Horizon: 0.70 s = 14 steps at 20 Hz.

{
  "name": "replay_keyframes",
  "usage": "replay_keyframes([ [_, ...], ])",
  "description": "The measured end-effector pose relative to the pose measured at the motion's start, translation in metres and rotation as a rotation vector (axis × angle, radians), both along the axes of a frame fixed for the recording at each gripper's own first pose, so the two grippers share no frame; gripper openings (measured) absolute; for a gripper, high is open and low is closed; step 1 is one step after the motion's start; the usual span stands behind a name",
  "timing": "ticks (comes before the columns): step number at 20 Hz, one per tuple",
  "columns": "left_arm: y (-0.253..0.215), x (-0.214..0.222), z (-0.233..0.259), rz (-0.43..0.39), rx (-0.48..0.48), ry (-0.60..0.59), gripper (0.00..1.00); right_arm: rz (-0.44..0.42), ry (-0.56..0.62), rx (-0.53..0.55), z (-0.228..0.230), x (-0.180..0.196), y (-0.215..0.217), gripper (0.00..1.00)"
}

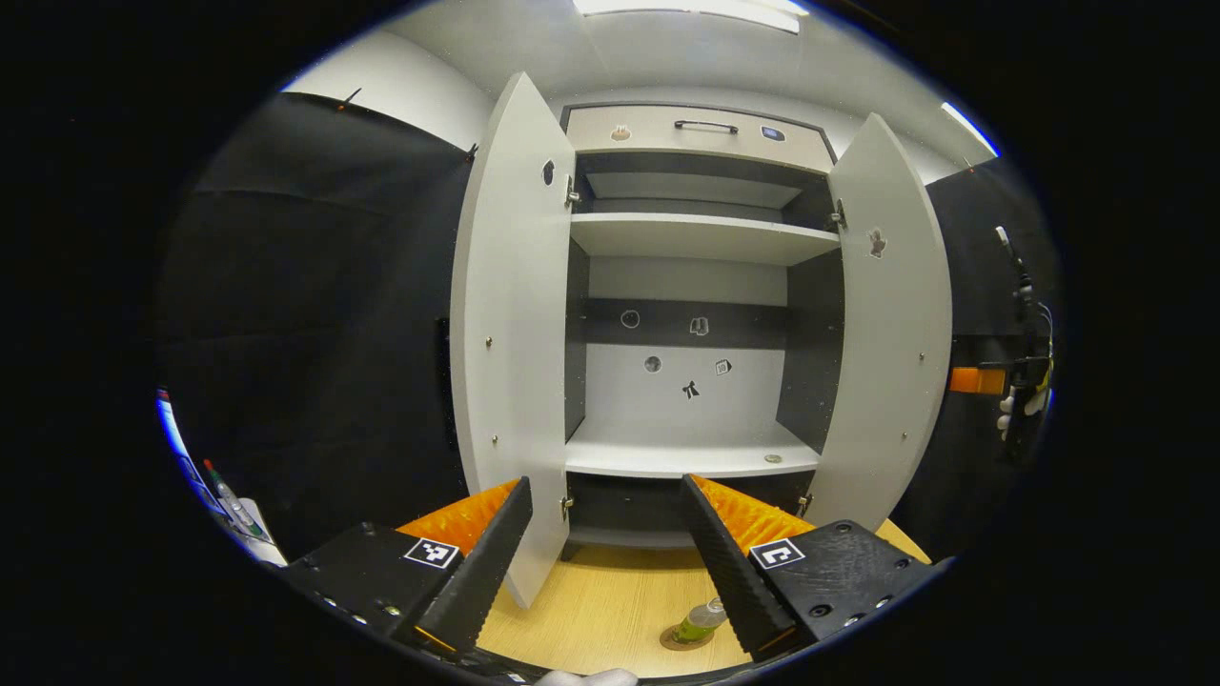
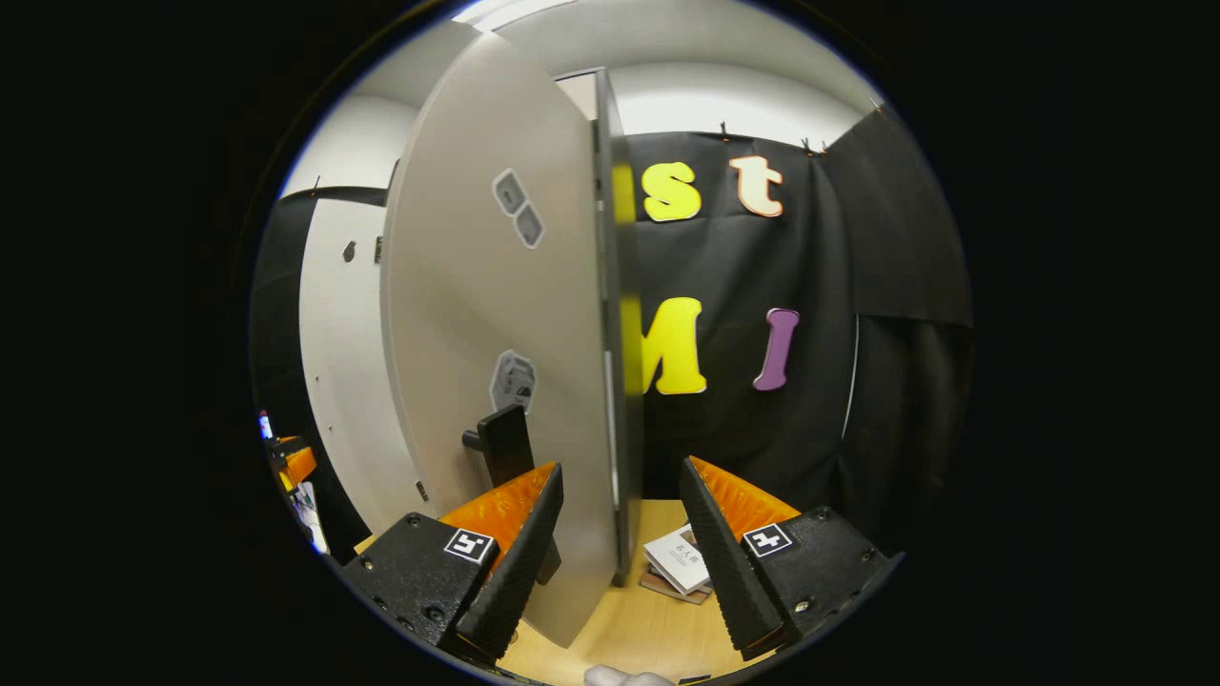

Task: Grasp the bottle in the cabinet with the left hand and place it on the coaster, then close the right door with the right hand and the left door with the left hand.

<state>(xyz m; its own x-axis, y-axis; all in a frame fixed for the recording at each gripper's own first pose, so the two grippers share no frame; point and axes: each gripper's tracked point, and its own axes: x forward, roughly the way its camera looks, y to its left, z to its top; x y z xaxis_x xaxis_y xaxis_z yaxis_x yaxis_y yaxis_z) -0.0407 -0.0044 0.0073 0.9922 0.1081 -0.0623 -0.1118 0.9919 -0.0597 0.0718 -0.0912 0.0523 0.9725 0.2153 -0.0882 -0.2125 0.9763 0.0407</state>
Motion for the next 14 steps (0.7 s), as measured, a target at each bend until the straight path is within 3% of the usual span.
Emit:
replay_keyframes([
  [5,0.006,-0.006,0.001,0.019,-0.023,-0.011,0.95,0.075,0.003,0.002,-0.001,0.006,0.034,0.78],
  [6,0.008,-0.008,0.001,0.023,-0.021,-0.011,1.0,0.086,0.001,0.0,-0.001,0.008,0.04,0.78],
  [7,0.009,-0.01,0.001,0.025,-0.016,-0.012,0.95,0.095,-0.006,-0.004,0.0,0.01,0.045,0.78],
  [14,0.028,-0.015,-0.004,0.029,-0.004,0.003,0.95,0.188,-0.029,-0.016,-0.007,0.01,0.097,0.78],
])
